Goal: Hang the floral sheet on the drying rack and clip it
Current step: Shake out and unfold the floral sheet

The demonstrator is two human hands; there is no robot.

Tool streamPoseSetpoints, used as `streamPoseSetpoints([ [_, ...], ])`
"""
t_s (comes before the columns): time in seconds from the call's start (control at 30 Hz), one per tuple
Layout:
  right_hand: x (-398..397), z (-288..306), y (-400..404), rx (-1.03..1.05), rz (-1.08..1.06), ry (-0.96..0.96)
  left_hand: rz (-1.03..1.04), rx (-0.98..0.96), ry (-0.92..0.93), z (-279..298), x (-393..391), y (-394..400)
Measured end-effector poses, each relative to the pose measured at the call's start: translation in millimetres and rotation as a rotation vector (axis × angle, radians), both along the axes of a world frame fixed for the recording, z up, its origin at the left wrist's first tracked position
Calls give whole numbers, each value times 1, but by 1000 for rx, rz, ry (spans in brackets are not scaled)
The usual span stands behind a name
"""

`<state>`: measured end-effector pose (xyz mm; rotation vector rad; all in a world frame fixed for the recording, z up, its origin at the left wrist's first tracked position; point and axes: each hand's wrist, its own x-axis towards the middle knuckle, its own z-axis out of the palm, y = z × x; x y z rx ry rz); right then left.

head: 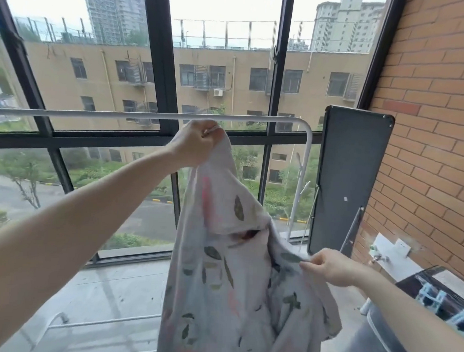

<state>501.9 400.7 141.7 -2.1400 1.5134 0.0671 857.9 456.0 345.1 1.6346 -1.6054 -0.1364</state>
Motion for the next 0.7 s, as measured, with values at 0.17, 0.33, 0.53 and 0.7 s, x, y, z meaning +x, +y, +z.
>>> streamPoseSetpoints([
  [0.17, 52, 41, 1, 22, 56, -388, -101, -46, 85, 16, -21, 2],
  [0.33, 125, 85, 14, -162, 148, -576, -235, -64, -32, 19, -45, 10],
  [0.53, 118, 104, 11, -258, 21, -876, -223, 142, -198, -15, 3, 21],
  [0.7, 111, 140, 13, -247, -13, -1108, -39, 618, -391, -119, 55, 20],
])
